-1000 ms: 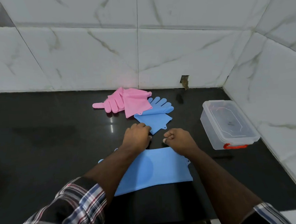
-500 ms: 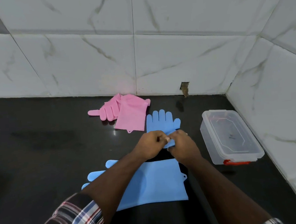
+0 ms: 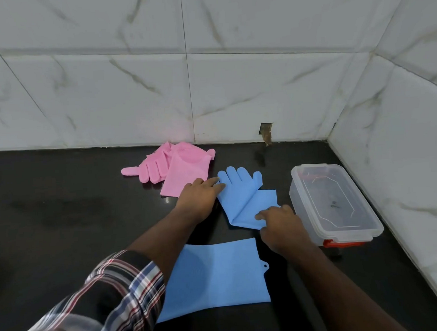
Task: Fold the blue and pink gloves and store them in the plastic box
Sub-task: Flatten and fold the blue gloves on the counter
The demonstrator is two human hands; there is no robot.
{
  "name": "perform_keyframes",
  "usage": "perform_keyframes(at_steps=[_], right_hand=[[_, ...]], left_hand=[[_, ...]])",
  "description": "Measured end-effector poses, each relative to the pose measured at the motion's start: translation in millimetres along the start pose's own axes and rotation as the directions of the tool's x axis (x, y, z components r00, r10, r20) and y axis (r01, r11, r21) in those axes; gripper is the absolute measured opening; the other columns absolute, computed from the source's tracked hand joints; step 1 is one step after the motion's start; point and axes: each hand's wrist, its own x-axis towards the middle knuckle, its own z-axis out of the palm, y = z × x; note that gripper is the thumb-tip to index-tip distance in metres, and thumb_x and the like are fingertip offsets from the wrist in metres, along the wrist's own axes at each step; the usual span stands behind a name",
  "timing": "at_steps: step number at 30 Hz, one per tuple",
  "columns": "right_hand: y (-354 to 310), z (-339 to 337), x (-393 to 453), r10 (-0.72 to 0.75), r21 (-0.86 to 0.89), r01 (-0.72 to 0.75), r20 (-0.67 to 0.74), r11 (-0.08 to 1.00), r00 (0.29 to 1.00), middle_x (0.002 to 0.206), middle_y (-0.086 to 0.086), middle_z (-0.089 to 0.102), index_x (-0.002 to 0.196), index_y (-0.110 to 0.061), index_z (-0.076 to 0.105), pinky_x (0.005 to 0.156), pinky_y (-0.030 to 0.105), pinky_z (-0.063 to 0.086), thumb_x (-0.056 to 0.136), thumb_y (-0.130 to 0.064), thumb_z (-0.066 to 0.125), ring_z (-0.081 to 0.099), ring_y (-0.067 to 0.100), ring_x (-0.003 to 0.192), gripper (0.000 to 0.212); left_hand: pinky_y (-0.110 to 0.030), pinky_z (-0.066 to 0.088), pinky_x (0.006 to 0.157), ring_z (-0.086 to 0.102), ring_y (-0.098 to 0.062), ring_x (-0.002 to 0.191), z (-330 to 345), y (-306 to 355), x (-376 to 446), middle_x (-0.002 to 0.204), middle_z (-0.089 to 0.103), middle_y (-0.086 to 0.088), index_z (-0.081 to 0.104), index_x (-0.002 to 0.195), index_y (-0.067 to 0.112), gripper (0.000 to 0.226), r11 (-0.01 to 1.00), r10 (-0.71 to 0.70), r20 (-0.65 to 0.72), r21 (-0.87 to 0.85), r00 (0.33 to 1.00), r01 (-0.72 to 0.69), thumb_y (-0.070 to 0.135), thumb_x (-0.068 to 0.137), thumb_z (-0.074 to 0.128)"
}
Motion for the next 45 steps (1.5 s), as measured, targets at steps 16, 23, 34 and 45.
perform_keyframes(at_steps=[16, 23, 34, 45], right_hand=[[2.9, 7.6, 5.3, 0.126, 0.134, -0.113, -0.091, 0.984, 0.988, 0.127, 0.002, 0.063, 0.131, -0.022, 0.055, 0.099, 0.031, 0.047, 0.096, -0.018, 0.056, 0.058, 0.019, 0.114, 0.035], [-1.1, 2.5, 9.0, 0.062, 0.124, -0.047, -0.12, 0.991, 0.991, 0.112, -0.003, 0.064, 0.127, -0.026, 0.059, 0.088, 0.031, 0.05, 0.093, -0.017, 0.052, 0.056, 0.016, 0.1, 0.037], [-11.2, -4.4, 19.7, 0.04, 0.247, 0.007, -0.182, 0.969, 0.982, 0.109, -0.003, 0.066, 0.114, -0.02, 0.066, 0.089, 0.029, 0.048, 0.094, -0.019, 0.054, 0.061, 0.017, 0.102, 0.023], [-25.8, 11.5, 4.9, -0.068, 0.069, 0.065, 0.041, 0.996, 0.997, 0.131, -0.008, 0.062, 0.127, -0.027, 0.062, 0.1, 0.038, 0.046, 0.09, -0.017, 0.052, 0.057, 0.017, 0.119, 0.04]], left_hand=[[-0.036, 0.044, 0.067, 0.054, -0.018, 0.072, -46.2, -11.9, -24.3, 0.079, 0.059, 0.005, 0.049, 0.092, 0.023, 0.011, 0.938, 0.096, -0.186, -0.312, 0.978, -0.151, 0.034, 0.091, 0.051], [-0.029, 0.044, 0.063, 0.059, -0.009, 0.07, -63.3, -45.6, -38.2, 0.077, 0.064, 0.009, 0.061, 0.104, 0.028, 0.013, 0.863, -0.125, -0.06, -0.499, 0.99, 0.078, 0.03, 0.1, 0.048], [-0.029, 0.047, 0.069, 0.061, -0.012, 0.077, -48.5, -90.6, -70.4, 0.086, 0.07, 0.003, 0.071, 0.088, 0.03, 0.012, 0.765, -0.285, 0.126, -0.568, 0.95, 0.304, 0.042, 0.088, 0.07], [-0.032, 0.048, 0.091, 0.058, -0.006, 0.102, -14.9, -91.1, -117.5, 0.108, 0.062, 0.021, 0.067, 0.11, 0.038, 0.039, 0.877, -0.188, 0.204, -0.405, 0.961, 0.257, 0.053, 0.074, 0.073]])
